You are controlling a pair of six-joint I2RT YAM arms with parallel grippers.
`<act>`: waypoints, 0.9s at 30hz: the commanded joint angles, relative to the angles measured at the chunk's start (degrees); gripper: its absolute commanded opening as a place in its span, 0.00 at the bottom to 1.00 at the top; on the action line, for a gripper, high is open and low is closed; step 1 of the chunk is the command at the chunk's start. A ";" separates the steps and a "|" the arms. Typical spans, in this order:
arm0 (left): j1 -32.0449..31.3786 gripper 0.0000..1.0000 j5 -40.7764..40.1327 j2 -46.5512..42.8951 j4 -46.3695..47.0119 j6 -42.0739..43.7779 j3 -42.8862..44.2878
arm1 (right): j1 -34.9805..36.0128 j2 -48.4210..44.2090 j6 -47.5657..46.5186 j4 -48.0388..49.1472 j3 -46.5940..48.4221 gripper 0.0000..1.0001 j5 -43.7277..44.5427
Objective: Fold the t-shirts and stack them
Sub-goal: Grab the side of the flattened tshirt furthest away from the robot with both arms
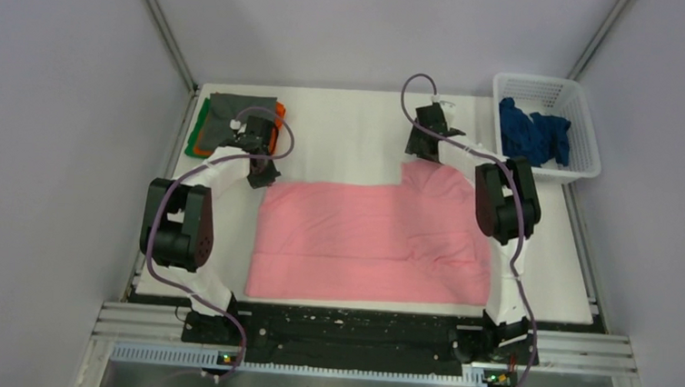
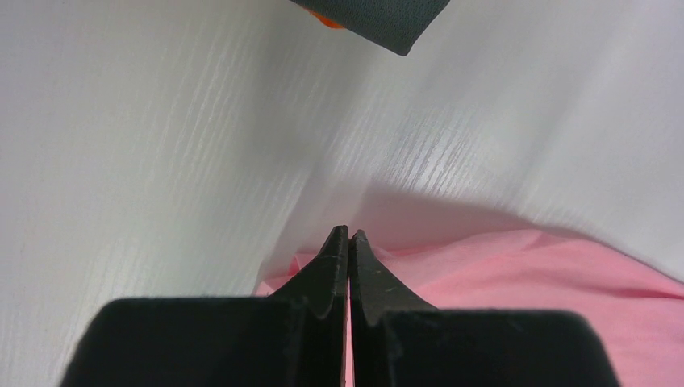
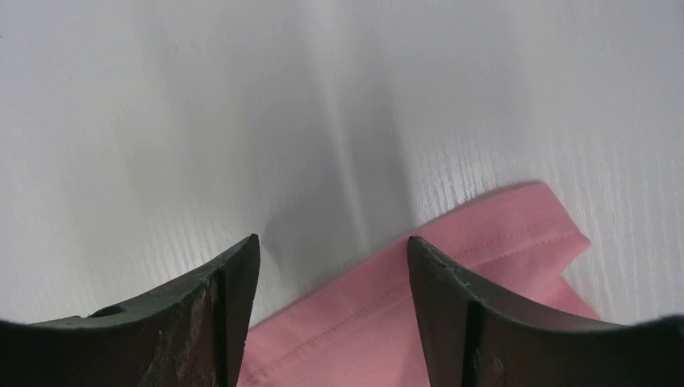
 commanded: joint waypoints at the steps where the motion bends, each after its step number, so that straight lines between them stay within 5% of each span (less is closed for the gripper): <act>1: -0.19 0.00 0.06 -2.55 0.67 0.41 -0.29 | -0.91 3.20 3.48 -0.02 -0.56 0.65 -5.11; 16: -0.19 0.00 0.02 -2.59 0.31 0.32 -0.20 | -1.01 3.42 -3.68 0.03 7.19 0.64 -7.36; 27: -0.19 0.00 0.64 -2.10 0.32 0.23 -0.06 | -1.07 -0.23 -6.79 -1.16 4.91 0.66 3.03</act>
